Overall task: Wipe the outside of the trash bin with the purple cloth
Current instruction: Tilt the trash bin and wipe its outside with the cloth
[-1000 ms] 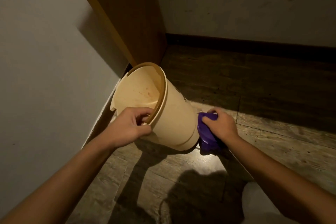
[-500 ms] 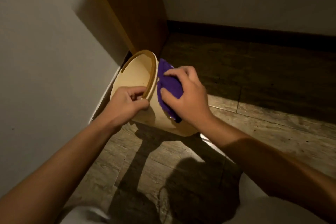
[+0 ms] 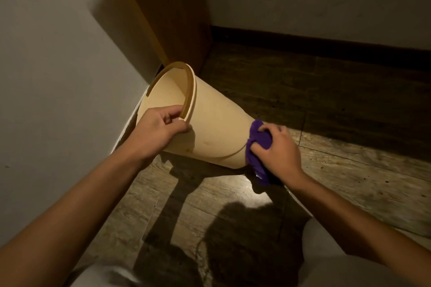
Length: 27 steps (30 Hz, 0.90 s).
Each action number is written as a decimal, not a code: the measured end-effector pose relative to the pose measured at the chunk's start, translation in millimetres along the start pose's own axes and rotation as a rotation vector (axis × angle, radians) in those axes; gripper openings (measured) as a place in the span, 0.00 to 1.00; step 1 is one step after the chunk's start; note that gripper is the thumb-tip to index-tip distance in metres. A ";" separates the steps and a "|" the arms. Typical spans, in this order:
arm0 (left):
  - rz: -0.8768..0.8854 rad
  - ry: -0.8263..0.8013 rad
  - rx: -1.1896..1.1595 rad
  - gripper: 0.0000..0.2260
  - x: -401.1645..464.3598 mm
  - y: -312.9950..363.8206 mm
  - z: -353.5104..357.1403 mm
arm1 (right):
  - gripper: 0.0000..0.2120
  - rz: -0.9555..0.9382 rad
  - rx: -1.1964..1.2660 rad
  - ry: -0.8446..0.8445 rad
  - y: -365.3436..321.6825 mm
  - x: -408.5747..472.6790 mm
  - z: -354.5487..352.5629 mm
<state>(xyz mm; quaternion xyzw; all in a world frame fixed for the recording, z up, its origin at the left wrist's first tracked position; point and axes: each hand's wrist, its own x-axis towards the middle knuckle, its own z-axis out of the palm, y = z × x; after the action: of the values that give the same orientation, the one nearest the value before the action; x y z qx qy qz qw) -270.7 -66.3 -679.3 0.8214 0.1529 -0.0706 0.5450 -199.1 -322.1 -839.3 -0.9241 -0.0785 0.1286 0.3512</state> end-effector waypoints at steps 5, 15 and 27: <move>0.155 -0.299 0.136 0.31 -3.8 0.9 -6.6 | 0.23 0.178 0.393 0.063 -1.3 23.1 -24.6; 0.250 -0.043 0.194 0.13 4.2 1.0 14.5 | 0.24 -0.201 0.502 0.142 -110.7 19.5 -57.5; -0.094 0.221 -0.201 0.15 9.1 -9.1 -0.3 | 0.30 -0.344 0.162 0.268 -78.3 18.7 1.4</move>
<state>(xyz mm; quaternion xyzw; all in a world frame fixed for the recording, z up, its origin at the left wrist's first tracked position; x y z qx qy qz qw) -265.1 -61.2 -689.7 0.7574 0.2567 0.0104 0.6003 -186.0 -258.9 -791.3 -0.8746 -0.1771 -0.0512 0.4485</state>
